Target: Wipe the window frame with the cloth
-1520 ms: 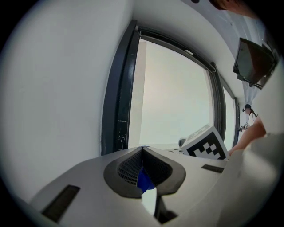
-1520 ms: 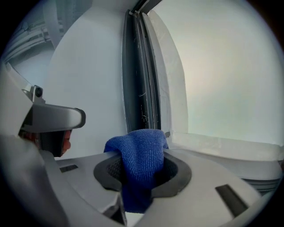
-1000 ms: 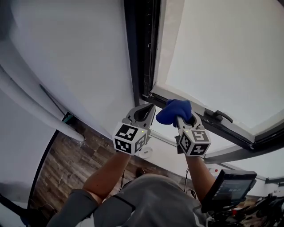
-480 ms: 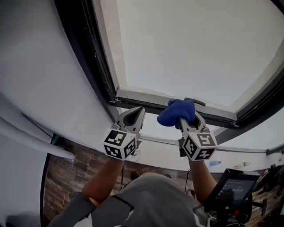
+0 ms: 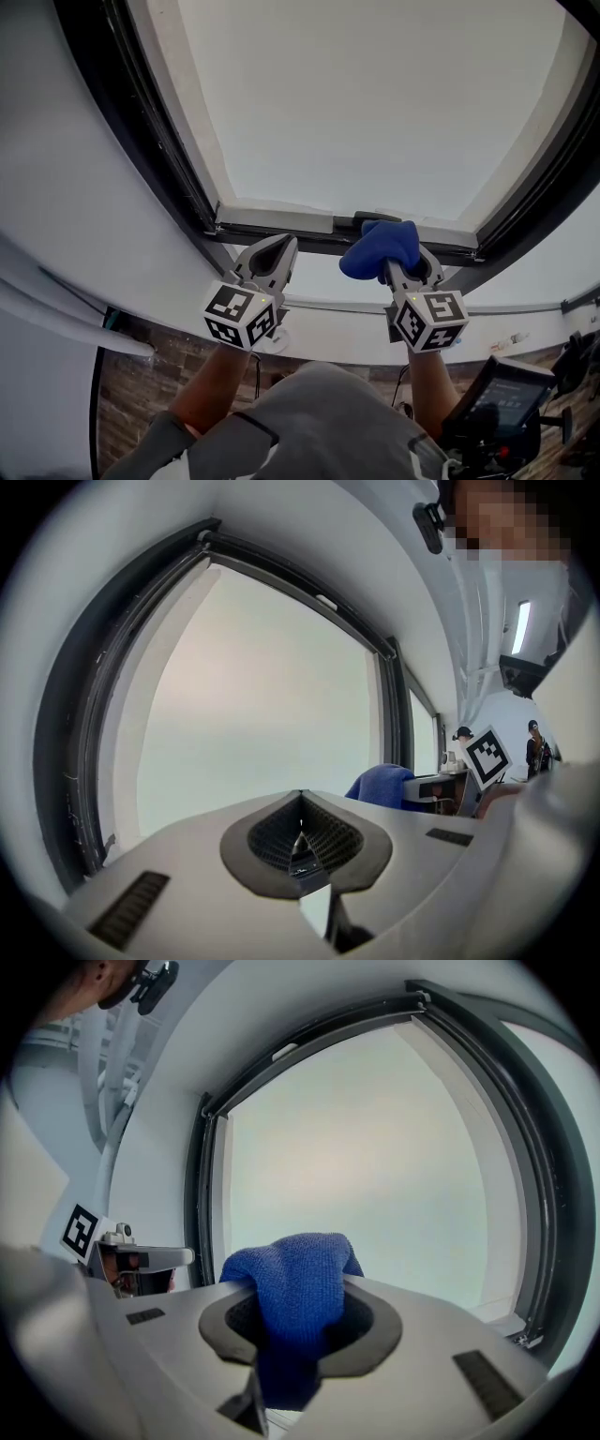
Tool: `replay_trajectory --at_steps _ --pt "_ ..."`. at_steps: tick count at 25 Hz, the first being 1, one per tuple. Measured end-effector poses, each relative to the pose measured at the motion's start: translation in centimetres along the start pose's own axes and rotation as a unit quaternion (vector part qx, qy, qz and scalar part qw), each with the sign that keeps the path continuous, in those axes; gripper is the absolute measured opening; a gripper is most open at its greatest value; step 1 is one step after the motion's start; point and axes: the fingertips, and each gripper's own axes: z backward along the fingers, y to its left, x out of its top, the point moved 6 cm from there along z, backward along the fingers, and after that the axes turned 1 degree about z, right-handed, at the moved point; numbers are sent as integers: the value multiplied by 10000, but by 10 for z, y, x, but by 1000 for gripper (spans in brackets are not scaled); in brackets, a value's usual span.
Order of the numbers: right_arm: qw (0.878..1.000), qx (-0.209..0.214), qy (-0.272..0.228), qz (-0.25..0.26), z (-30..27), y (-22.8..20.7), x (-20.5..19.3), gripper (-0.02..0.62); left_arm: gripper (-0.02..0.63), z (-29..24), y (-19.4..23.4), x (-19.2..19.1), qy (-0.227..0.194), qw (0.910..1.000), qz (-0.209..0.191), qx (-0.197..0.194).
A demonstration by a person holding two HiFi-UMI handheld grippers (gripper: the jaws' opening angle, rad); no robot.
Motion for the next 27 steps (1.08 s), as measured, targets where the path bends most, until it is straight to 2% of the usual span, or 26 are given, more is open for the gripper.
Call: replay_trajectory --at_steps 8,18,23,27 --pt "9998 64 -185 -82 12 -8 12 120 9 -4 -18 9 -133 9998 -106 -65" --pt "9997 158 -173 -88 17 -9 11 120 9 1 -25 11 -164 9998 -67 116" --pt "9996 198 -190 -110 19 -10 10 118 9 3 -27 11 -261 9991 -2 339" --pt "9994 251 -199 -128 18 -9 11 118 9 5 -28 10 -217 9993 -3 312"
